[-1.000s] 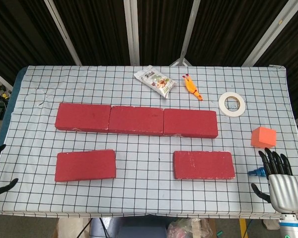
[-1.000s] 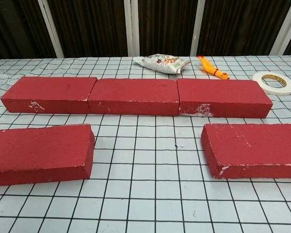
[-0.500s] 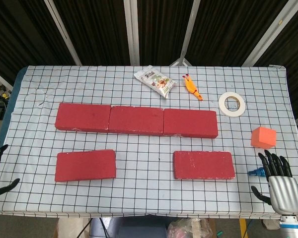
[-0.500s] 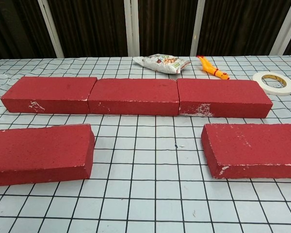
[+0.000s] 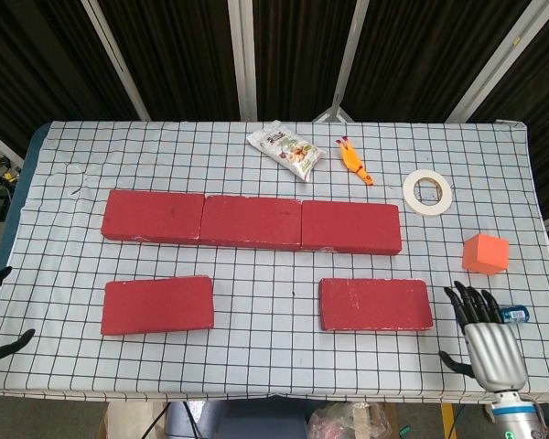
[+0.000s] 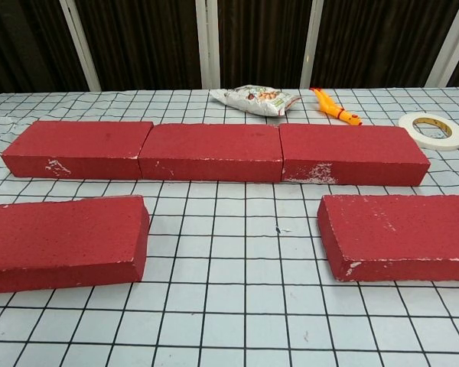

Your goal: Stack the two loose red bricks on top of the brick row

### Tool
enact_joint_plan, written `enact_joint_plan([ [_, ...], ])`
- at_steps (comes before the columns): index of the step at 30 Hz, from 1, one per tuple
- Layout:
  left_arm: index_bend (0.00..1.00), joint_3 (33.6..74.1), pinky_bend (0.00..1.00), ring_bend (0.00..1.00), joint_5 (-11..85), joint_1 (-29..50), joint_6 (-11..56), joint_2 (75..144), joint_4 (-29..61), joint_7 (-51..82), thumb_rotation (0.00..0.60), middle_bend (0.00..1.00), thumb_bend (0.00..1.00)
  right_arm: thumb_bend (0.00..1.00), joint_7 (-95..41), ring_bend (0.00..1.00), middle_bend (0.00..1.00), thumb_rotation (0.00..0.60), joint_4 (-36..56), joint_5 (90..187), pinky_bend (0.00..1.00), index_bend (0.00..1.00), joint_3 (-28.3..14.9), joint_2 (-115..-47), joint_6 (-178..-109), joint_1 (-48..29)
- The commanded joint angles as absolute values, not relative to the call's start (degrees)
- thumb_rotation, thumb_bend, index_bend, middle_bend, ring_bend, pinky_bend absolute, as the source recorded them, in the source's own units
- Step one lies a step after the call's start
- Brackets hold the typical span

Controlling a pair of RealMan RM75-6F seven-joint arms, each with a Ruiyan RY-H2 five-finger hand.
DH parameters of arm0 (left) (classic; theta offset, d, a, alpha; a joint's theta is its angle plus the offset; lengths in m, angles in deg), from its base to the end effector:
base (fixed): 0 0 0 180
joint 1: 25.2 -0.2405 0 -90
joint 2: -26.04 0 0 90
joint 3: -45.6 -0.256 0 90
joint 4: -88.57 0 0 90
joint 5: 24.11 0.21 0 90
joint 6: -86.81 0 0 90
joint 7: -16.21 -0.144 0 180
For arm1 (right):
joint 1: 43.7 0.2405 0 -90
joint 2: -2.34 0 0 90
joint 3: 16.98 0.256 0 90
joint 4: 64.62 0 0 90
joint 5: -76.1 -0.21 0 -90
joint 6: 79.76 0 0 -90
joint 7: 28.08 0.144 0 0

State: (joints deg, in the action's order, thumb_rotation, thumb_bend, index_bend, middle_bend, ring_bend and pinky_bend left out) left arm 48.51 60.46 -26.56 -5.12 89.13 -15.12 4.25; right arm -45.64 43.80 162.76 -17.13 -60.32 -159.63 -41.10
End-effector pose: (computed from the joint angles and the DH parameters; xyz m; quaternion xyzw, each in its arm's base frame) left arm -0.2886 0.1466 0.1665 -0.5498 -0.3847 -0.3715 0.6416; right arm -0.2655 -0.1531 0.1265 0.6416 -0.4147 0.3277 0.5559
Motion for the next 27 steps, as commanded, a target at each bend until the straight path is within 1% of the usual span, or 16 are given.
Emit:
enact_joint_plan([
  [1, 0.14, 48.5, 0.08, 0.00, 60.3, -26.5, -4.9, 89.2, -15.2, 4.1, 0.600, 0.02, 0.00, 0.19, -50.6, 0.00, 0.00, 0.600, 47.9, 159.4, 0.00, 0.00, -16.2, -59.4, -156.0, -38.7],
  [5, 0.14, 48.5, 0.08, 0.00, 60.2, -26.4, -4.8, 89.2, -15.2, 3.8, 0.600, 0.02, 0.00, 0.19, -56.6, 0.00, 0.00, 0.600, 52.6, 154.2, 0.00, 0.00, -14.8, -58.5, -152.9, -36.2],
  [11, 0.14, 48.4, 0.08, 0.00, 59.9, -26.1, -4.1, 89.3, -15.3, 3.3, 0.600, 0.02, 0.00, 0.19, -67.6, 0.00, 0.00, 0.600, 60.3, 140.4, 0.00, 0.00, -11.7, -57.9, -148.8, -30.5],
  [13, 0.14, 48.4, 0.08, 0.00, 59.9, -26.1, -4.0, 89.3, -15.3, 3.2, 0.600, 0.02, 0.00, 0.19, -70.5, 0.00, 0.00, 0.600, 61.5, 135.8, 0.00, 0.00, -10.6, -58.4, -148.2, -28.3],
  [18, 0.14, 48.6, 0.08, 0.00, 59.6, -26.1, -4.2, 89.2, -15.3, 3.6, 0.600, 0.02, 0.00, 0.19, -77.8, 0.00, 0.00, 0.600, 62.9, 123.6, 0.00, 0.00, -8.5, -61.8, -148.9, -22.2],
  [24, 0.14, 48.8, 0.08, 0.00, 59.4, -26.0, -4.0, 89.0, -15.1, 4.3, 0.600, 0.02, 0.00, 0.19, -82.9, 0.00, 0.00, 0.600, 62.2, 114.6, 0.00, 0.00, -7.4, -66.2, -151.4, -16.2],
  [27, 0.14, 48.8, 0.08, 0.00, 59.4, -25.9, -3.9, 89.0, -15.1, 4.5, 0.600, 0.02, 0.00, 0.19, -84.3, 0.00, 0.00, 0.600, 61.6, 111.6, 0.00, 0.00, -7.3, -67.9, -152.6, -14.1],
])
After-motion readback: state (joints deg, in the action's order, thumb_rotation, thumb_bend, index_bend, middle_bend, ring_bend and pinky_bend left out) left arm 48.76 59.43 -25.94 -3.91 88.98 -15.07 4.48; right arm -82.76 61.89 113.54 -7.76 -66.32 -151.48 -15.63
